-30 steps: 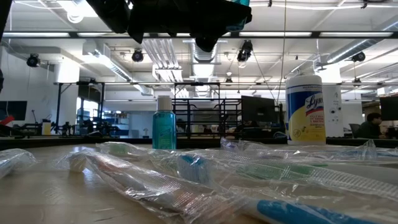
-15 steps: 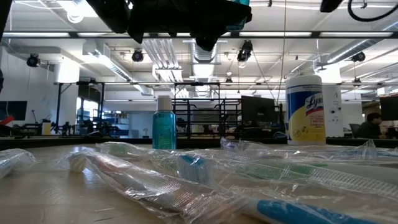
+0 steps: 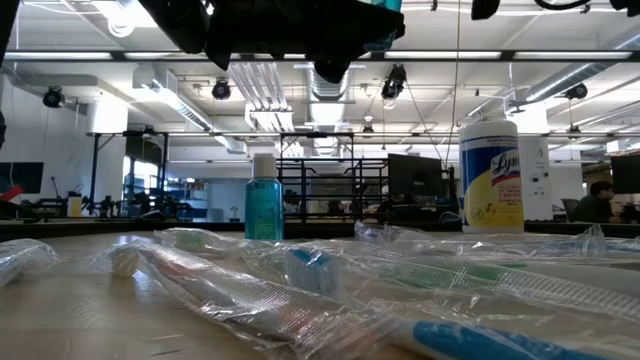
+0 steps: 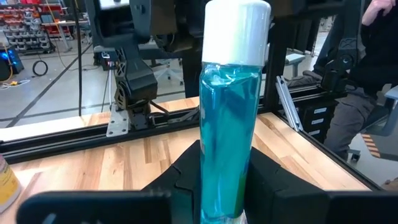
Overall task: Pick & Place toothbrushing station
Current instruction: Put the right blue mouthwash bottle into the black organizer
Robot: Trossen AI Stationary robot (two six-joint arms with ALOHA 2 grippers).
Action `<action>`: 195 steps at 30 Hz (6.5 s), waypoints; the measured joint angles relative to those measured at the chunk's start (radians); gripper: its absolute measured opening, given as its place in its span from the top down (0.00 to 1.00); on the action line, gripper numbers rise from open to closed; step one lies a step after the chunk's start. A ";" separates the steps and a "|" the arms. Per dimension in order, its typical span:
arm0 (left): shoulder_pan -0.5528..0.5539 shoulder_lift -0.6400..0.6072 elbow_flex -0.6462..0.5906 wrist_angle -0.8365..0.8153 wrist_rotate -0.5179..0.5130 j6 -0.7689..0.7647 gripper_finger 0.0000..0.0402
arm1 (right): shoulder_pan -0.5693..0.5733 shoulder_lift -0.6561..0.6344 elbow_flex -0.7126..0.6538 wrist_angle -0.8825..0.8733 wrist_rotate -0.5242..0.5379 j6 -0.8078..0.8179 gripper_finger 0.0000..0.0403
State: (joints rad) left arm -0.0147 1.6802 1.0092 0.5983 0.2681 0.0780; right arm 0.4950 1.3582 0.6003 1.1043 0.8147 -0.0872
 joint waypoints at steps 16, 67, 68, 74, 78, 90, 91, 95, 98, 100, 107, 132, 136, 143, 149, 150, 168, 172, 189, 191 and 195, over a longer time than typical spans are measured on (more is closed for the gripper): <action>0.003 0.000 0.001 0.010 -0.071 0.027 0.81 | -0.067 0.102 0.031 -0.029 0.007 0.039 0.47; 0.011 -0.370 -0.037 -0.623 -0.015 0.087 0.22 | -0.174 -0.061 0.035 -0.305 -0.441 0.024 0.78; 0.011 -0.403 -0.067 -0.619 -0.009 0.087 0.22 | -0.195 -0.060 0.035 -0.315 -0.486 0.028 0.78; 0.011 -0.635 -0.334 -0.457 0.002 0.059 0.28 | -0.337 0.012 0.034 -0.288 -0.702 0.033 0.78; 0.011 -0.767 -0.503 -0.281 -0.008 0.017 0.33 | -0.413 0.061 0.034 -0.239 -0.805 0.032 0.78; 0.013 -0.774 -0.577 -0.152 -0.176 -0.050 0.33 | -0.459 0.204 0.257 -0.237 -1.036 -0.048 0.78; 0.013 -0.762 -0.568 -0.152 -0.170 -0.050 0.32 | -0.460 0.218 0.282 -0.241 -1.044 -0.062 0.78; 0.013 -0.726 -0.530 -0.147 -0.121 -0.045 0.28 | -0.468 0.277 0.365 -0.249 -1.086 -0.093 0.78; 0.013 -0.711 -0.505 -0.150 -0.110 -0.028 0.27 | -0.473 0.310 0.417 -0.298 -1.086 -0.099 0.78; 0.013 -0.707 -0.493 -0.148 -0.109 -0.026 0.26 | -0.475 0.328 0.445 -0.317 -1.085 -0.100 0.78; 0.013 -0.703 -0.488 -0.155 -0.097 -0.025 0.26 | -0.480 0.355 0.499 -0.327 -1.086 -0.114 0.78; 0.013 -0.629 -0.457 -0.151 -0.096 0.033 0.76 | -0.497 0.409 0.547 -0.347 -1.078 -0.090 0.78; 0.013 -0.628 -0.457 -0.147 -0.097 0.052 0.84 | -0.497 0.402 0.547 -0.350 -1.078 -0.070 0.78; 0.013 -0.641 -0.457 -0.162 -0.108 0.056 0.84 | -0.498 0.386 0.562 -0.425 -1.072 0.003 0.74; 0.013 -0.644 -0.457 -0.206 -0.143 0.086 0.84 | -0.492 0.384 0.669 -0.703 -1.003 0.065 0.59; 0.013 -0.644 -0.457 -0.207 -0.144 0.086 0.84 | -0.489 0.384 0.696 -0.767 -0.987 0.066 0.57; 0.013 -0.657 -0.458 -0.258 -0.227 0.107 0.84 | -0.382 0.391 1.379 -1.947 -0.584 0.277 0.44; 0.013 -0.655 -0.458 -0.253 -0.231 0.107 0.84 | -0.402 0.400 1.394 -1.993 -0.632 0.286 0.44; 0.015 -0.654 -0.458 -0.275 -0.255 0.113 0.84 | -0.404 0.591 1.626 -2.135 -0.668 0.162 0.60; 0.016 -0.654 -0.458 -0.276 -0.256 0.113 0.84 | -0.404 0.632 1.678 -2.192 -0.684 0.175 0.59; 0.017 -0.652 -0.458 -0.279 -0.263 0.113 0.84 | -0.404 0.710 1.756 -2.260 -0.687 0.188 0.52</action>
State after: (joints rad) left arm 0.0025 1.0286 0.5514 0.3190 0.0055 0.1909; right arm 0.0906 2.0687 2.3567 -1.1553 0.1282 0.1007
